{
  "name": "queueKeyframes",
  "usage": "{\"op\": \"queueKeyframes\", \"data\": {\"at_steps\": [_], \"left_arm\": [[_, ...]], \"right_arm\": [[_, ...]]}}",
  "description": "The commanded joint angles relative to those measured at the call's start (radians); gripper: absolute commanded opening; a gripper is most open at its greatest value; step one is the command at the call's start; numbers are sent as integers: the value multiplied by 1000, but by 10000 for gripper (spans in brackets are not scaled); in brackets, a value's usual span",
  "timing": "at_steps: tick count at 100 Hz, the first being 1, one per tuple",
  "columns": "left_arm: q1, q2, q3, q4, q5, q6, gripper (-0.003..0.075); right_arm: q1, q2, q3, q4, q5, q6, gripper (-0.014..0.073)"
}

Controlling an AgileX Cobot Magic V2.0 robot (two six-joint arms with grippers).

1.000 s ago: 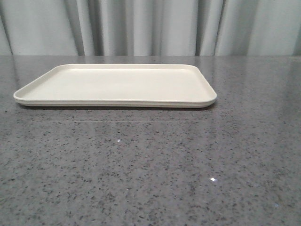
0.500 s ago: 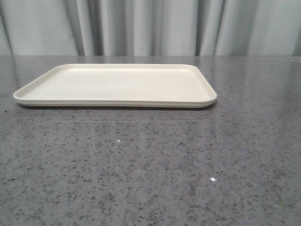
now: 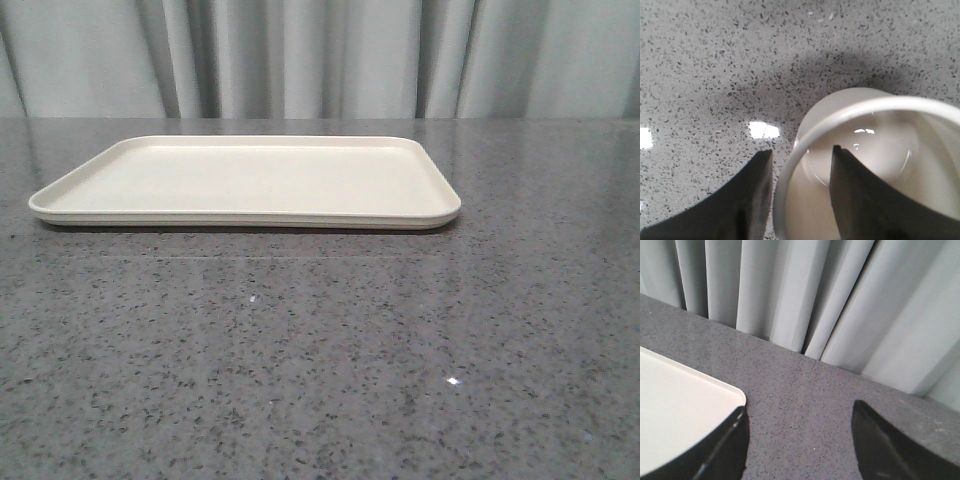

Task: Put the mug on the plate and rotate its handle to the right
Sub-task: 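Lower the left gripper onto the mug rim and close it, then lift the mug with the left gripper and carry it over the tray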

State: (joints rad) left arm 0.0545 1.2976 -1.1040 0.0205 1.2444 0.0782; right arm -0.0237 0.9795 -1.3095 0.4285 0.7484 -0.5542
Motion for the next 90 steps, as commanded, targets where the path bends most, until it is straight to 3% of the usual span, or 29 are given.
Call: {"op": "queueKeyframes", "data": {"at_steps": [1, 24, 73, 90], "left_arm": [[0, -19, -22, -4, -29, -1, 237], [0, -19, -22, 10, -56, -1, -19], [0, -54, -36, -14, -86, 39, -19], [0, -71, -106, -48, -68, 58, -19]], "right_arm": [[2, -5, -35, 9, -64, -8, 458], [2, -5, -35, 9, -61, -8, 458], [2, -5, -35, 9, -62, -8, 458], [2, -5, -35, 9, -62, -8, 458]]}}
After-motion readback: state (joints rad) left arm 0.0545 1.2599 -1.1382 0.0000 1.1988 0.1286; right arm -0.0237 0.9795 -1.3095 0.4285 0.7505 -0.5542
